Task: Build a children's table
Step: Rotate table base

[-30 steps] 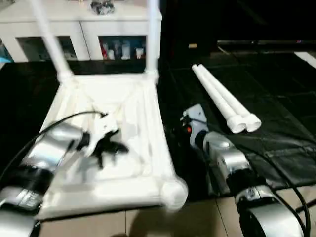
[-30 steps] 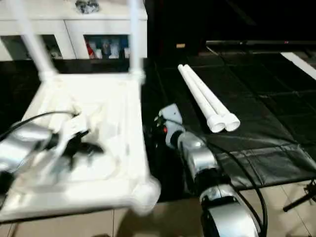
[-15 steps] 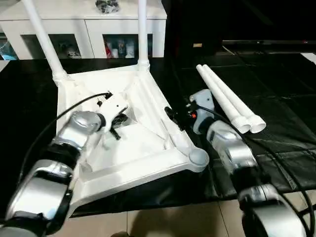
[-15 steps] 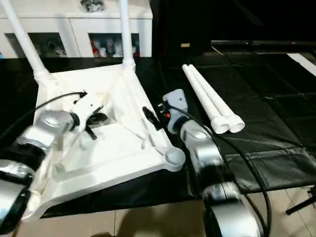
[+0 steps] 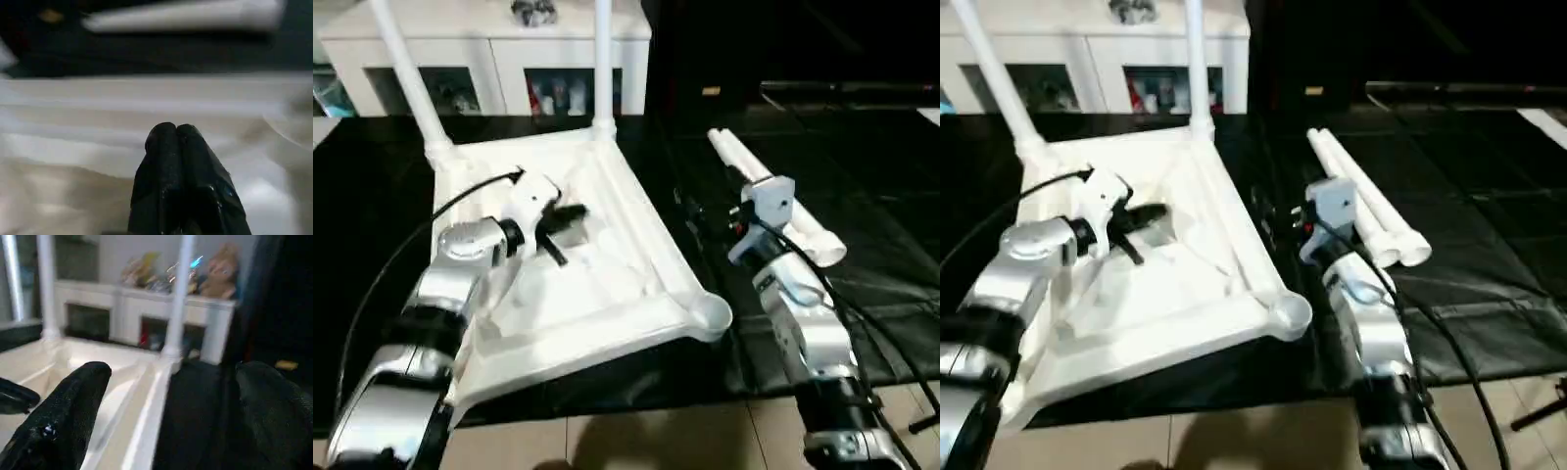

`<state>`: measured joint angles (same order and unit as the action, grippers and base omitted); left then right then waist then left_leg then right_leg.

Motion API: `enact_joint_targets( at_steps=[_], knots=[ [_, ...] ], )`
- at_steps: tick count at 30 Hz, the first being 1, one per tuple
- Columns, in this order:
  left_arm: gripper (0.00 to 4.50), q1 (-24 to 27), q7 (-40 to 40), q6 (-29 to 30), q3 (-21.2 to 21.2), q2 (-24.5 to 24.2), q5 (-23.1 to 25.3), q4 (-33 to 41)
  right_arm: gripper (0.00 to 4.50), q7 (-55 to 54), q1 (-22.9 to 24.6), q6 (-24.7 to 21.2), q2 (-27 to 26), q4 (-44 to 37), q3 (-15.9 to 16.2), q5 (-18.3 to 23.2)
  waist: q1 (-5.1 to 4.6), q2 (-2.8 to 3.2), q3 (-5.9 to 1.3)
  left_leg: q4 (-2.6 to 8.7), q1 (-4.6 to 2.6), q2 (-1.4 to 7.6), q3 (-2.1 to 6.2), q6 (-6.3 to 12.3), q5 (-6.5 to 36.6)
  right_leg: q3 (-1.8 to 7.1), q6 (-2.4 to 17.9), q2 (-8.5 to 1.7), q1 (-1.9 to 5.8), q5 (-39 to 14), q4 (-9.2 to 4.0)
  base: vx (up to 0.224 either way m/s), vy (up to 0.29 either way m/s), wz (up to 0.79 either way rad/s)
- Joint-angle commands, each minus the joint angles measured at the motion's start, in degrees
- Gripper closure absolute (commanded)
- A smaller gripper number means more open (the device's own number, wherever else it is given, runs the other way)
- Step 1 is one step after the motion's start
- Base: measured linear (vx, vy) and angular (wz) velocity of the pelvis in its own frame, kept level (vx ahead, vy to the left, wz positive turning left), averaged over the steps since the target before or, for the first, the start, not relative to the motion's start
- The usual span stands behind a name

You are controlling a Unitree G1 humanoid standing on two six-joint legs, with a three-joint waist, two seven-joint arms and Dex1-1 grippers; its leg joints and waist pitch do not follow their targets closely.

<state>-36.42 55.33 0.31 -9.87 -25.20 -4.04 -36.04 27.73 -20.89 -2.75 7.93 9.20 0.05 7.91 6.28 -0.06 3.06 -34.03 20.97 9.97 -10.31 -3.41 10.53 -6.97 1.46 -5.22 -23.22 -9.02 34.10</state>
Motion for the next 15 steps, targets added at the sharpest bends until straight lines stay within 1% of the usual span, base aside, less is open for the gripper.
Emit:
enact_joint_targets(
  at_steps=[1, 2, 3, 4, 5, 6, 7, 9, 10, 11, 12, 13, 14, 15],
  knots=[
    [4.45, 0.08, 3.77, 0.92, -4.04, -1.59, 3.79, -1.29, 0.0, 3.48, 1.2, -7.84, 2.03, -3.86, 2.66, 0.62, 0.07, 0.23, -3.69, 5.0, -0.8, 3.65, 1.65, 0.79, 15.3, 4.21, 7.37, -4.65, 2.86, -18.36, -4.27, 0.0, 0.0, 0.0],
    [4.45, 0.0, 4.01, 0.95, -4.45, -1.71, 4.3, -1.66, 0.0, 3.94, 1.46, -9.05, 2.35, -4.5, 2.95, 0.8, 0.09, 0.3, -3.66, 5.0, -0.75, 3.59, 1.64, 0.92, 15.05, 4.25, 7.25, -4.52, 3.0, -17.92, -4.25, 0.0, 0.0, 0.0],
    [4.45, -0.28, 3.98, 0.49, -5.0, -1.77, 5.21, -2.54, 0.0, 5.09, 1.96, -11.82, 3.22, -5.97, 3.55, 1.59, 0.14, 0.29, -3.73, 4.95, -0.8, 3.63, 1.61, 0.91, 15.02, 4.27, 7.23, -4.69, 2.97, -17.77, -4.24, 0.0, 0.0, 0.0],
    [4.45, -0.74, 3.86, -0.33, -5.82, -1.84, 6.67, -3.98, 0.0, 7.01, 2.78, -16.36, 4.66, -8.42, 4.54, 2.97, 0.13, 0.41, -3.68, 4.97, -0.74, 3.55, 1.65, 0.83, 15.02, 4.19, 7.08, -4.51, 3.14, -17.77, -4.46, 0.0, 0.0, 0.0],
    [4.45, -2.26, 2.17, -0.89, -6.24, -1.27, 9.3, -6.88, 0.0, 9.75, 4.24, -23.95, 8.68, -13.85, 6.45, 5.95, 0.39, 0.65, -3.68, 4.89, -0.84, 3.58, 1.72, 0.95, 14.38, 4.24, 6.85, -4.38, 3.23, -16.75, -4.34, 0.0, 0.0, 0.0],
    [4.45, -2.29, 2.12, -0.93, -6.24, -1.26, 9.35, -6.94, 0.0, 9.8, 4.26, -24.08, 8.76, -13.96, 6.48, 6.02, 0.61, 0.6, -3.82, 4.85, -1.01, 3.7, 1.73, 1.07, 14.15, 4.24, 6.69, -4.47, 3.22, -16.02, -4.34, 0.0, 0.0, 0.0],
    [4.45, -2.88, 1.28, -0.94, -6.29, -1.06, 10.13, -7.75, 0.0, 10.24, 4.48, -25.1, 9.93, -15.18, 6.89, 6.51, 0.65, 0.45, -3.82, 4.85, -0.81, 3.75, 1.74, 1.02, 14.14, 4.29, 6.59, -4.68, 3.29, -15.53, -4.22, 0.0, 0.0, 0.0],
    [4.45, -3.85, -0.45, -1.43, -6.75, -0.91, 11.47, -8.88, 0.0, 10.86, 4.81, -26.86, 11.69, -17.51, 7.14, 7.93, 0.79, 0.34, -3.83, 4.81, -0.8, 3.66, 1.75, 0.53, 14.66, 4.14, 6.51, -4.86, 3.24, -17.04, -4.4, 0.0, 0.0, 0.0],
    [4.45, -3.85, -0.45, -1.43, -6.75, -0.91, 11.47, -8.88, 0.0, 10.86, 4.81, -26.86, 11.69, -17.51, 7.14, 7.93, 0.86, 0.27, -3.78, 4.82, -0.77, 3.74, 1.85, 0.2, 14.95, 4.13, 6.37, -5.05, 3.27, -18.25, -4.43, 0.0, 0.0, 0.0],
    [4.45, -4.77, -2.61, -1.49, -7.74, -1.08, 12.74, -9.81, 0.0, 11.74, 5.03, -29.78, 12.98, -20.21, 6.92, 10.16, 0.89, 1.04, -3.74, 4.73, -0.85, 3.63, 1.89, -0.06, 15.53, 4.1, 6.34, -5.11, 3.13, -19.58, -4.63, 0.0, 0.0, 0.0],
    [4.45, -4.77, -2.61, -1.49, -7.74, -1.08, 12.74, -9.81, 0.0, 11.74, 5.03, -29.78, 12.98, -20.21, 6.92, 10.16, 0.81, 0.69, -3.73, 4.76, -0.81, 3.58, 1.84, 0.05, 15.76, 4.06, 5.89, -4.9, 3.2, -19.83, -4.88, 0.0, 0.0, 0.0],
    [4.45, -5.53, -4.06, -1.71, -8.64, -1.26, 13.71, -10.76, 0.0, 12.55, 5.13, -32.04, 13.66, -21.82, 6.73, 11.51, 0.82, 0.54, -3.76, 4.76, -0.75, 3.62, 1.93, 0.07, 15.55, 4.04, 5.85, -4.9, 3.24, -19.49, -4.7, 0.0, 0.0, 0.0],
    [4.45, -6.82, -6.35, -2.3, -9.26, -1.13, 14.72, -12.68, 0.0, 13.39, 5.29, -34.39, 14.24, -23.41, 6.55, 12.45, 0.78, 1.02, -3.88, 4.73, -0.84, 3.66, 2.0, 0.03, 15.74, 4.01, 5.74, -4.7, 3.19, -18.71, -4.67, 0.0, 0.0, 0.0],
    [4.45, -6.82, -6.35, -2.3, -9.26, -1.13, 14.72, -12.68, 0.0, 13.39, 5.29, -34.39, 14.24, -23.41, 6.55, 12.45, 0.72, 0.84, -3.82, 4.71, -0.73, 3.55, 1.96, 0.16, 15.66, 3.98, 5.63, -4.57, 3.2, -18.3, -4.75, 0.0, 0.0, 0.0]
  ],
)
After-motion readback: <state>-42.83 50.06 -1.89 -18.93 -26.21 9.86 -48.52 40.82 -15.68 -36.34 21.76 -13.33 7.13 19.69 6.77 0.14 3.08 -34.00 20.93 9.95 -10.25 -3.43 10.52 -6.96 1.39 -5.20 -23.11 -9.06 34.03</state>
